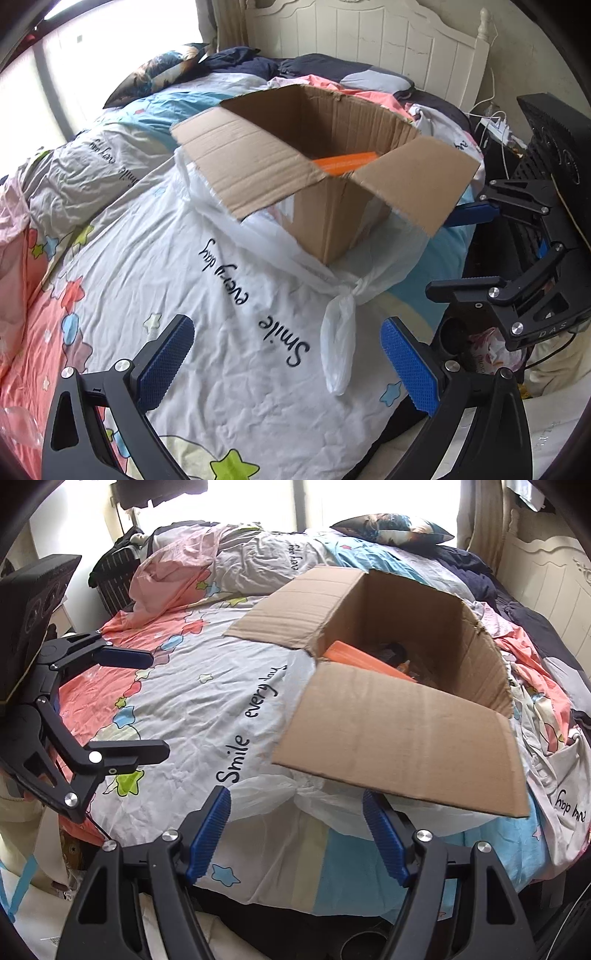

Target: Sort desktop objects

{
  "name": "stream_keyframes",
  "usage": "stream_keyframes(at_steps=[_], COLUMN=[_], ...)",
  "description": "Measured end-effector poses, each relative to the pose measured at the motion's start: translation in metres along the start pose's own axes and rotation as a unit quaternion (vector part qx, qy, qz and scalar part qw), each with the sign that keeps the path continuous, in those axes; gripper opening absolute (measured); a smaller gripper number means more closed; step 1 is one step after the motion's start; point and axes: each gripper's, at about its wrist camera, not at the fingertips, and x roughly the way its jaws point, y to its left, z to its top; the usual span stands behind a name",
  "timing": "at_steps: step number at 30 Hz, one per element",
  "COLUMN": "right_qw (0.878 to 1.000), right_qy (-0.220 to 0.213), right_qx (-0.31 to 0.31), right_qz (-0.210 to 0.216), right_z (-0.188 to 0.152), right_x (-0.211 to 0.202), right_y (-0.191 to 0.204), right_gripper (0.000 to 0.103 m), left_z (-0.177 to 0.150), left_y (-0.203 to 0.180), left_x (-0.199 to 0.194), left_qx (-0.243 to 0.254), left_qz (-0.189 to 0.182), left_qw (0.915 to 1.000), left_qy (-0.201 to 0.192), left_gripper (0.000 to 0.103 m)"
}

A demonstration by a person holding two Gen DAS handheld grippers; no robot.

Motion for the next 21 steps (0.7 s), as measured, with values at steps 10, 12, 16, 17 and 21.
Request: stream_keyframes(at_steps=[10,12,16,17,21], right_qw=[0.999,0.998,0.997,0.996,0.996], right_qy=[0.015,0.023,0.03,0.028,0.019], right_qx=[-0.033,-0.044,-0.067,-0.071,-0.077], right_qz=[0.031,0.035,0.04,0.038,0.047], right_z=[0.009,0.011,0.017,0.019,0.028], right_x=[0.03,0.039,0.049,0.05,0.054], right_y=[0.043,0.054,0.077,0.082,0.098], right_gripper=[0.071,0.07,0.071,0.07,0.071], left_z=[-0.051,-0.06,-0.075,-0.079,-0.094], left_y=[0.046,0.058,0.082,0.086,0.103], left_x=[0.0,0.002,0.002,0.0,-0.013], left_qx=[-0.075,-0.097,-0.14,-0.148,-0.176], left_qz=[0.063,0.078,0.074,0.074,0.092], left_qw=[0.9951,0.992,0.9871,0.9859,0.9799], left_qy=[0.016,0.019,0.025,0.024,0.016], left_gripper=[0.103,0.103,0.103,0.103,0.103])
